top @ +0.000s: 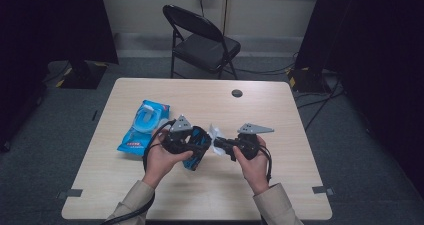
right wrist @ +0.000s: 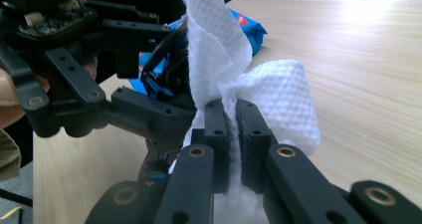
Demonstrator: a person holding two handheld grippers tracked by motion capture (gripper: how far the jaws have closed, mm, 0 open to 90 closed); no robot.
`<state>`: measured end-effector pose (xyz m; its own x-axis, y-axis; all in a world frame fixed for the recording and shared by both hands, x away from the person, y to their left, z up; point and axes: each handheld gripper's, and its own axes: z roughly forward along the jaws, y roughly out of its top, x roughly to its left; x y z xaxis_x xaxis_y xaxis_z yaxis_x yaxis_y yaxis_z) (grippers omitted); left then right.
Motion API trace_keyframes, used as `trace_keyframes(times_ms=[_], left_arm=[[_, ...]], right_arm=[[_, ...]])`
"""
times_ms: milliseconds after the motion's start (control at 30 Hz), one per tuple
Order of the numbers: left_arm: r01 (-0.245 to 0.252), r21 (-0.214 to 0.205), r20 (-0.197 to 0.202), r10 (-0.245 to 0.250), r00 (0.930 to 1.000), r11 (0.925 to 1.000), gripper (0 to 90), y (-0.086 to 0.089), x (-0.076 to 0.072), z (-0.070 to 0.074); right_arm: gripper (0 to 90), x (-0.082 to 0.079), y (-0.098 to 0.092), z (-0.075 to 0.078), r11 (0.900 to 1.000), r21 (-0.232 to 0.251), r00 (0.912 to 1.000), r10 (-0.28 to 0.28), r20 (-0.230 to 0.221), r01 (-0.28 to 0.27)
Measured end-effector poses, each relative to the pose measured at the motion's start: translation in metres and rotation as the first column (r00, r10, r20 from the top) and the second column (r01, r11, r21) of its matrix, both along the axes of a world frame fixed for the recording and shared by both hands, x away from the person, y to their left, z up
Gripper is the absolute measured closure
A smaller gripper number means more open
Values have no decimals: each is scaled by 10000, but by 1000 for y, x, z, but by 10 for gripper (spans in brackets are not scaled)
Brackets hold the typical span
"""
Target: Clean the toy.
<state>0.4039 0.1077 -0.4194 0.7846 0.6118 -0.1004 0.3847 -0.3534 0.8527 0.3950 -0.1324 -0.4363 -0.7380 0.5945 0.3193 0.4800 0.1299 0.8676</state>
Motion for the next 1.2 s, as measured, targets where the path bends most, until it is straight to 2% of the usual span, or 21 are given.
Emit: trace_keyframes(times_ms=[100, 167, 467, 833, 1033, 1200], left_arm=[[-1, 24, 32, 1, 10000, 10000, 255, -1, 0, 1], [39, -134, 11, -39, 10000, 9999, 255, -2, 0, 3], [157, -124, 59, -156, 9999, 9998, 255, -8, -1, 5], [192, -246, 89, -190, 9998, 9995, 255, -8, -2, 7], [147, -235, 139, -143, 9998, 9996, 255, -4, -2, 7], [12, -209, 84, -11, 10000, 9998, 255, 1, -2, 5]], right_arm=[[853, 0, 2, -4, 10000, -46, 10000, 32, -81, -32], [853, 0, 4, -7, 9999, -123, 9998, 80, -154, -81], [854, -5, 19, -24, 9975, -512, 9980, 465, -422, -486], [853, -11, 34, -47, 9898, -967, 9915, 966, -872, -1050], [853, -8, 26, -45, 9921, -1023, 9947, 642, -809, -723], [853, -3, 10, -36, 9974, -687, 9979, 161, -635, -205]])
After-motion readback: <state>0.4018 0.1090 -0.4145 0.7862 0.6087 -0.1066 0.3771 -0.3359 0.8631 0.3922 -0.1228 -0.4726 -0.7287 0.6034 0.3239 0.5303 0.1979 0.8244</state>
